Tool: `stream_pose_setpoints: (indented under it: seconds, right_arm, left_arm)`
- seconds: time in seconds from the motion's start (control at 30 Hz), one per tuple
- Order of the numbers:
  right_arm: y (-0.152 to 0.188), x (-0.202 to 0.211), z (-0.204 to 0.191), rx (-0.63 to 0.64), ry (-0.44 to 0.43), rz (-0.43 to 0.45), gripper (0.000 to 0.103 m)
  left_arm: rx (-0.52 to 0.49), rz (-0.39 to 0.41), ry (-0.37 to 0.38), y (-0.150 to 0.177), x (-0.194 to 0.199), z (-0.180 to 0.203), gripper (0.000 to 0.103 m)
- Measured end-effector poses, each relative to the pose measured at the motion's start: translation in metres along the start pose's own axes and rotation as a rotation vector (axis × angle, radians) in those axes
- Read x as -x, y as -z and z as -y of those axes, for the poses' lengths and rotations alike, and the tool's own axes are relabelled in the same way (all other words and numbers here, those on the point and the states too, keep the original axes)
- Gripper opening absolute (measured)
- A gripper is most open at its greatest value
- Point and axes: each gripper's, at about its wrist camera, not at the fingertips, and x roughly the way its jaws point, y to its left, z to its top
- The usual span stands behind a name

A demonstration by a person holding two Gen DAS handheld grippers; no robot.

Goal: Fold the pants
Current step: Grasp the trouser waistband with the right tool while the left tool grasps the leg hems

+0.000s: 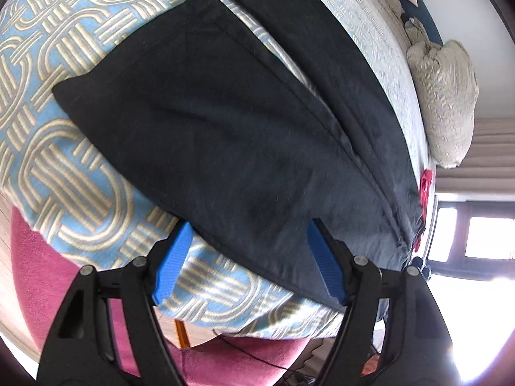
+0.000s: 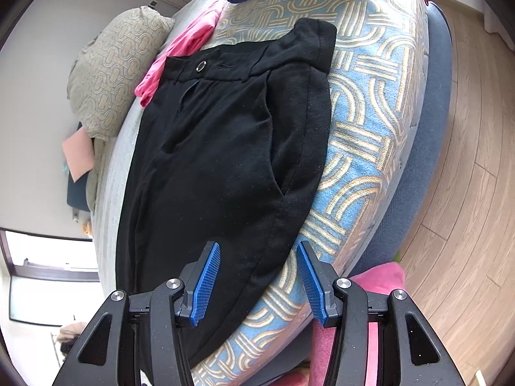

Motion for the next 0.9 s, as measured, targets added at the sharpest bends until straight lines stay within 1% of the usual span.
stream_pose_setpoints:
  seconds: [0.13, 0.17, 0.2, 0.23, 0.27, 0.3, 0.4, 0.43, 0.5, 0.53, 0.57, 0.63, 0.73, 0.83, 0.9]
  right_arm:
    - [-0.01, -0.001, 0.001, -0.026, -0.013, 0.044, 0.051]
    - [-0.012, -0.003, 0.003, -0.036, -0.02, 0.05, 0.051]
    - [-0.015, -0.003, 0.003, -0.048, -0.033, 0.061, 0.044]
    - [-0.017, -0.004, 0.003, -0.05, -0.031, 0.07, 0.038]
    - [-0.02, -0.006, 0.002, -0.04, -0.013, 0.074, 0.027]
    - [-0.022, -0.008, 0.002, -0.029, 0.001, 0.075, 0.02]
    - [-0.026, -0.009, 0.003, -0.018, -0.006, 0.066, 0.018]
    - [-0.026, -0.009, 0.003, -0.015, -0.01, 0.064, 0.018]
    - [-0.025, -0.008, 0.005, -0.018, -0.019, 0.057, 0.018]
    - [-0.026, -0.008, 0.006, -0.025, -0.024, 0.055, 0.018]
    - [-0.026, -0.008, 0.007, -0.034, -0.031, 0.051, 0.018]
    - [-0.027, -0.008, 0.01, -0.049, -0.041, 0.045, 0.019]
    - [-0.028, -0.007, 0.01, -0.055, -0.041, 0.041, 0.02]
    - [-0.029, -0.008, 0.008, -0.047, -0.035, 0.045, 0.02]
    - [-0.032, -0.01, 0.007, -0.047, -0.037, 0.051, 0.021]
  left_arm:
    - [0.011, 0.016, 0.007, -0.007, -0.003, 0.002, 0.074]
    - [0.009, 0.022, 0.007, -0.008, -0.002, 0.003, 0.07]
    - [0.006, 0.03, 0.006, -0.009, -0.001, 0.003, 0.063]
    - [-0.002, 0.035, 0.001, -0.01, 0.0, 0.004, 0.049]
    - [-0.011, 0.031, -0.001, -0.011, -0.001, 0.003, 0.041]
    - [-0.011, 0.023, 0.001, -0.013, -0.001, 0.001, 0.039]
    - [0.033, -0.004, 0.027, -0.013, 0.002, -0.011, 0.039]
    - [0.049, -0.01, 0.029, -0.011, 0.004, -0.014, 0.039]
    - [0.067, -0.011, 0.025, -0.008, 0.007, -0.019, 0.043]
    - [0.073, -0.013, 0.025, -0.007, 0.009, -0.022, 0.051]
    - [0.082, -0.013, 0.022, -0.007, 0.009, -0.023, 0.063]
    - [0.116, 0.008, 0.015, -0.007, 0.014, -0.027, 0.071]
    - [0.155, 0.039, -0.012, -0.009, 0.019, -0.031, 0.076]
    - [0.157, 0.046, -0.023, -0.016, 0.015, -0.032, 0.076]
    - [0.135, 0.074, -0.04, -0.02, 0.014, -0.027, 0.076]
